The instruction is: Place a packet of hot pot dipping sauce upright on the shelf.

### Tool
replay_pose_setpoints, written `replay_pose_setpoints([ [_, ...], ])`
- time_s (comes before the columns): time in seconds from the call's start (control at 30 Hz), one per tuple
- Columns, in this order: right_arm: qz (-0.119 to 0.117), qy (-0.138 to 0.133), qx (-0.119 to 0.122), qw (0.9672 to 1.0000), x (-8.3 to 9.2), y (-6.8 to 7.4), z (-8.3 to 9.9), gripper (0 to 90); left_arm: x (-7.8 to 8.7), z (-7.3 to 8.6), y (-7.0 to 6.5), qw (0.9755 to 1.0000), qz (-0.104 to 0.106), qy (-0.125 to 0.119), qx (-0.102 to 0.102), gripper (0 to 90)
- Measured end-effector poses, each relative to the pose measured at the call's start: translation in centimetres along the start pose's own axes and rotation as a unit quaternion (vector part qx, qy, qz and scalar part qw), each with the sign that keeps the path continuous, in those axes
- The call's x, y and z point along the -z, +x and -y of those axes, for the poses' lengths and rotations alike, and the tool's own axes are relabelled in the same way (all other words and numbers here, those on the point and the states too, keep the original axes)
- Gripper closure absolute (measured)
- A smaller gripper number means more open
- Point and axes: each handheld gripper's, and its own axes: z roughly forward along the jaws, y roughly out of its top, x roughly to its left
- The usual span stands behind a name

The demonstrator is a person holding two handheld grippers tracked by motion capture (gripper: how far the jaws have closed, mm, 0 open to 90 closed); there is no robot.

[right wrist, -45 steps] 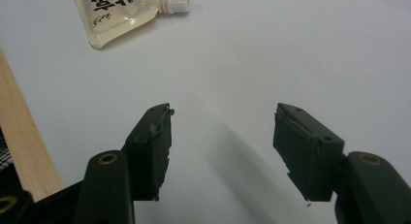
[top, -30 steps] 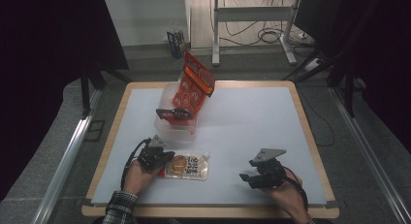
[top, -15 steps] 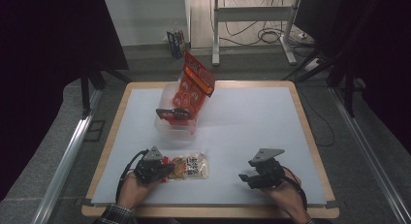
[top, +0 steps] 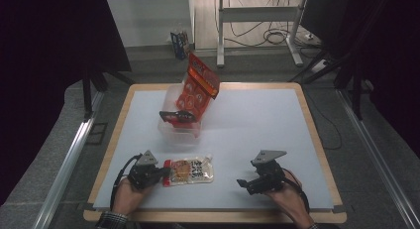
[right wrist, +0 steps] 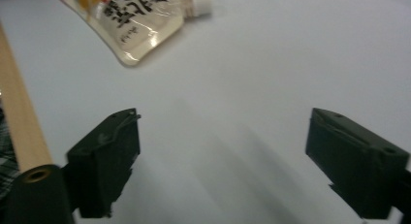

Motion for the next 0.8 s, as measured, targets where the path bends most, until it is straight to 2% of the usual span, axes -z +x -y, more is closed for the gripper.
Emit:
replay_pose_setpoints([
  [0.13,-0.016,-0.005,-0.002,0.9999,-0.7,0.5,-0.5,3.7,-0.5,0.1,-0.2,0.9997,-0.015,0.011,-0.014,90.0],
  [0.3,-0.025,-0.018,-0.004,0.9995,-1.6,1.0,-1.2,1.6,-0.6,0.1,-0.2,0.9996,-0.021,0.014,-0.011,90.0],
  [0.47,-0.054,-0.001,-0.001,0.9986,-3.6,1.8,-2.1,3.4,-0.6,0.2,-0.2,0.9996,-0.023,0.015,-0.005,90.0],
  [0.5,-0.054,-0.001,-0.001,0.9986,-3.6,1.8,-2.1,3.4,-0.6,0.2,-0.2,0.9996,-0.023,0.015,-0.005,90.0],
  [0.53,-0.069,0.004,-0.010,0.9976,-4.2,2.1,-2.2,4.3,-0.6,0.2,-0.2,0.9996,-0.022,0.014,-0.005,90.0],
  [0.8,-0.094,0.024,-0.025,0.9949,-6.3,2.7,-2.9,6.7,-0.6,0.2,-0.1,0.9997,-0.021,0.015,-0.001,90.0],
])
